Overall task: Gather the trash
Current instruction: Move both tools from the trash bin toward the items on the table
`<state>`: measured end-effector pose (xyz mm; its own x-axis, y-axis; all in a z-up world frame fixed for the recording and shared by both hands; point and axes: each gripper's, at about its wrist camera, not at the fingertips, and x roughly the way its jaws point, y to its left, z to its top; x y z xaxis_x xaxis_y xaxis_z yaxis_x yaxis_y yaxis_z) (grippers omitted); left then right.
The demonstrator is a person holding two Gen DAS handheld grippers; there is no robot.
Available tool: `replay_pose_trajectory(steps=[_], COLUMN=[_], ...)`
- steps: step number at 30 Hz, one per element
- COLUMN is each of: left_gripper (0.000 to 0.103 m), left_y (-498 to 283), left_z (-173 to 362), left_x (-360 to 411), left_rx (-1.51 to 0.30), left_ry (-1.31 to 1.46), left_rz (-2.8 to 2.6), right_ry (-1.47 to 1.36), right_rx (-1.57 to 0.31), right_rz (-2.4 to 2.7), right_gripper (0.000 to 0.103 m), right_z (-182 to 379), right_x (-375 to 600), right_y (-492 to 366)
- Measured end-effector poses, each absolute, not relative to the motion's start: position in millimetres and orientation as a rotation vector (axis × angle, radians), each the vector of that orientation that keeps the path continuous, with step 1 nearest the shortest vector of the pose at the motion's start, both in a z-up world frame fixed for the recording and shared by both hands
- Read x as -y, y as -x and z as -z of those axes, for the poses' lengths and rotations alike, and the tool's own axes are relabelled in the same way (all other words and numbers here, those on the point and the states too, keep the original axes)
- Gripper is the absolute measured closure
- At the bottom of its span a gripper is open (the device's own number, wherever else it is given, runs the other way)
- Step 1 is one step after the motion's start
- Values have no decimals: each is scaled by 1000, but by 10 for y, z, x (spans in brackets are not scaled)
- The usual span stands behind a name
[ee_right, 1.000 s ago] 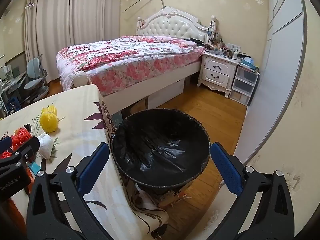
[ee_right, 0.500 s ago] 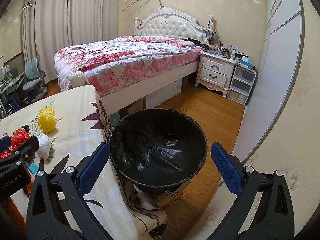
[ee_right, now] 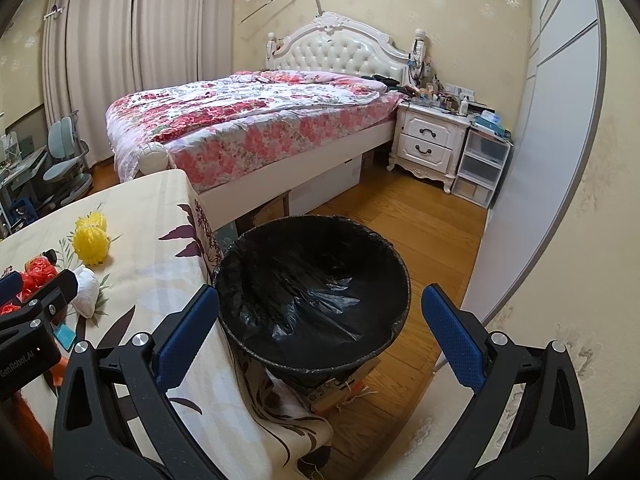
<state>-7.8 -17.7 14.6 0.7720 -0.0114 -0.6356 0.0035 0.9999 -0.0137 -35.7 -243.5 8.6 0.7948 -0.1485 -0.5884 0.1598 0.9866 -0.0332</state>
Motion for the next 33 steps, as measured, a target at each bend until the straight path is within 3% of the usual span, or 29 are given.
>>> replay_pose_trajectory(steps=[33], left_gripper=[6], left_y=[57], left_z=[-78], left_x=[281], left_rx=[-718], left_ry=[18], left_rz=[45], right_ry=[-27], right_rx=[-633], right_rz=[171], right_gripper=[4], right_z=[-66], right_x=[2508], right_y=[384])
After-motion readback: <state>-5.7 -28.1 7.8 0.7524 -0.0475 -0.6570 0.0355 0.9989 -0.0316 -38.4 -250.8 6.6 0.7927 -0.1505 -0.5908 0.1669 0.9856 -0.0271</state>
